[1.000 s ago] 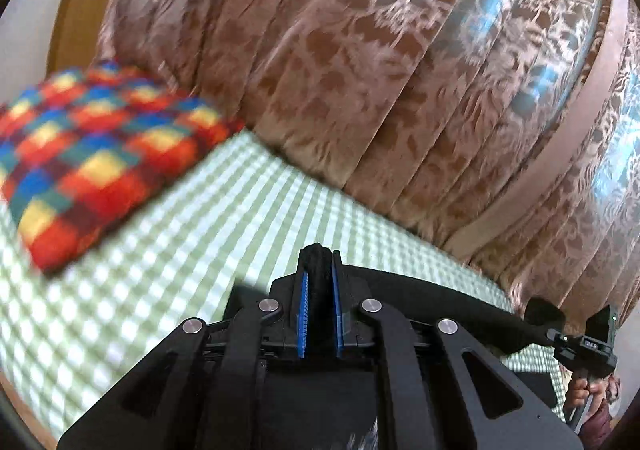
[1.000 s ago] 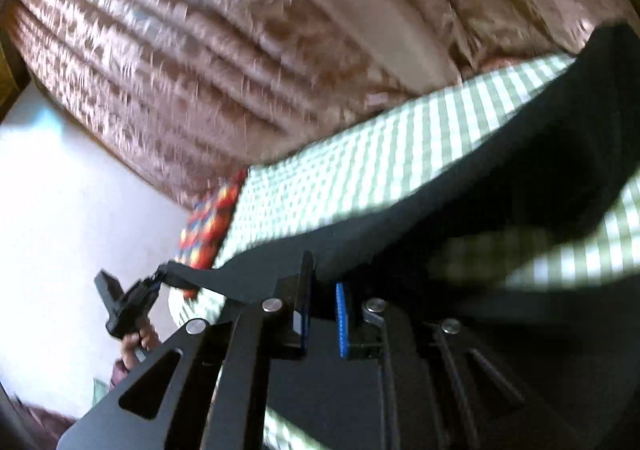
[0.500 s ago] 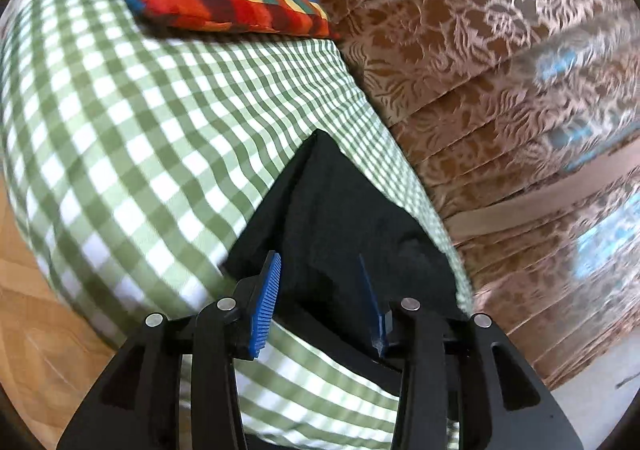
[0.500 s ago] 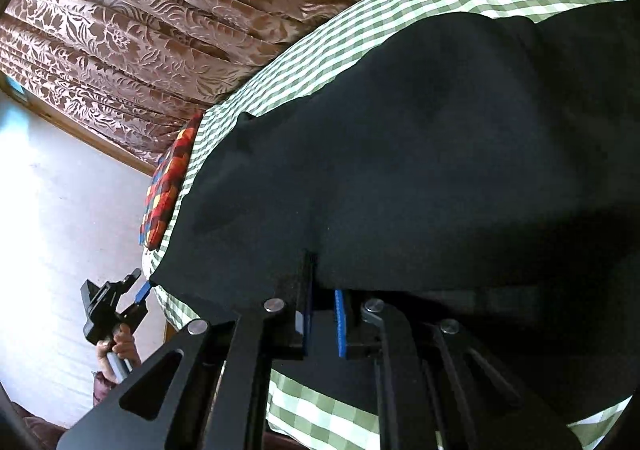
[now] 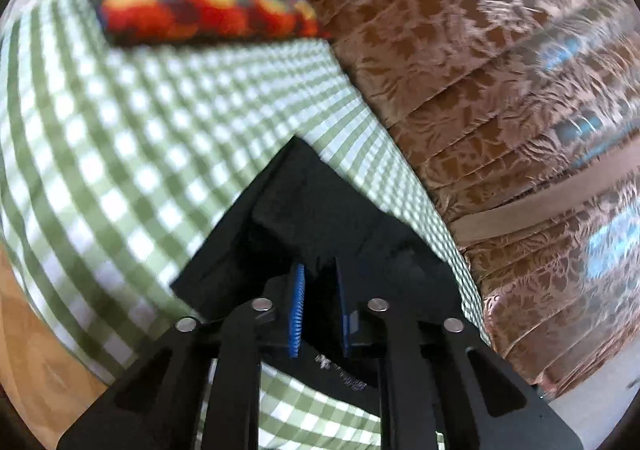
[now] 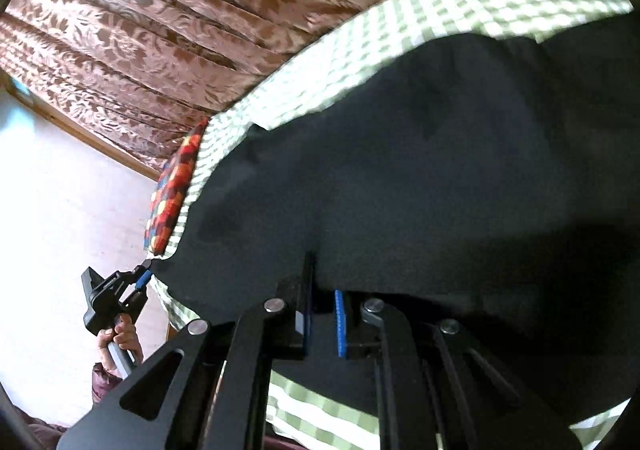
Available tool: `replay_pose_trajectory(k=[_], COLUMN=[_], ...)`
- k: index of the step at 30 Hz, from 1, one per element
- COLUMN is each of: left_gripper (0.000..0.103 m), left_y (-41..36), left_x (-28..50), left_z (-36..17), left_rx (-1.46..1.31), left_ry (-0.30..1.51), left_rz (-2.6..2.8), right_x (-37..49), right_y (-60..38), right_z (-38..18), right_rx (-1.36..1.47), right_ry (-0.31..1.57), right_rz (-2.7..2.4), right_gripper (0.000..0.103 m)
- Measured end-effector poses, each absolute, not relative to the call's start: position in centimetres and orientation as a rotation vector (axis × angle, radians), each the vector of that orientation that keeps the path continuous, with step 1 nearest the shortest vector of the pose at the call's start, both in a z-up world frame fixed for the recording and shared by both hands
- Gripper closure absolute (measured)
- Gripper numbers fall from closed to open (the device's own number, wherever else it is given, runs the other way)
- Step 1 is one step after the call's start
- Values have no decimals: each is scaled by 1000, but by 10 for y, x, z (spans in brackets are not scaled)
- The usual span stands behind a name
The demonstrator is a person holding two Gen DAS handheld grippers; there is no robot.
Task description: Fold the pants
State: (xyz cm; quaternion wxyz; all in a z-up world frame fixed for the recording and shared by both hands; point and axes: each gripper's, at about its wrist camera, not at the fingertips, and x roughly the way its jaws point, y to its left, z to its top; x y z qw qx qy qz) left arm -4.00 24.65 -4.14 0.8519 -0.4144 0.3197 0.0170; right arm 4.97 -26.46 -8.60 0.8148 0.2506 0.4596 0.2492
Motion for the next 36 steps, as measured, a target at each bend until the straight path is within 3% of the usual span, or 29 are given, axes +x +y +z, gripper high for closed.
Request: replay_pose_trajectory(k=[6,11,18,21,22,23,25,26,27,28,33,36], left_gripper=[91,91,91,84,72,63,63,63,63,63,63,63], left_y=[247,258,259,261,264,271,282,287,288,286,220,169], left_x=[-51,-55,-61,-61,-63,-67,-77,-81,-83,-83,-50,-26], left_z=[-33,-69,-79,-87,-88,-87,-80,-74,-68,-60,-38,-47], left_rx=[-741,-789,-750,-741,-755,-782,-770,-752,-740,-727,-581,-507], left_ry=[664,723,744,784,787,785,767,753,737,709,684,740], left_rz=[13,45,47,68,77,98,186,230,250,243,-5,-170], right_x=[28,4,6,13,14,15,16,17,16,16,15,17], right_y=[-265,-249,-246,-238,-240,-243,-248,-252,-260,-268,-350,-411], right_z=[-60,-80,-102,-109,-113,-113,-111,-109,-107,-103,-84,-84], right_rx=[472,349,328,314,340,364,390,413,443,458,609,708], right_ry=[928,1007,1060,1087,1093,1095,1088,1092,1083,1061,918,843], right_rz=[589,618,585,576,580,588,629,658,665,651,422,171], right_gripper=[96,97,97,97,96,95,90,66,52,47,47,53])
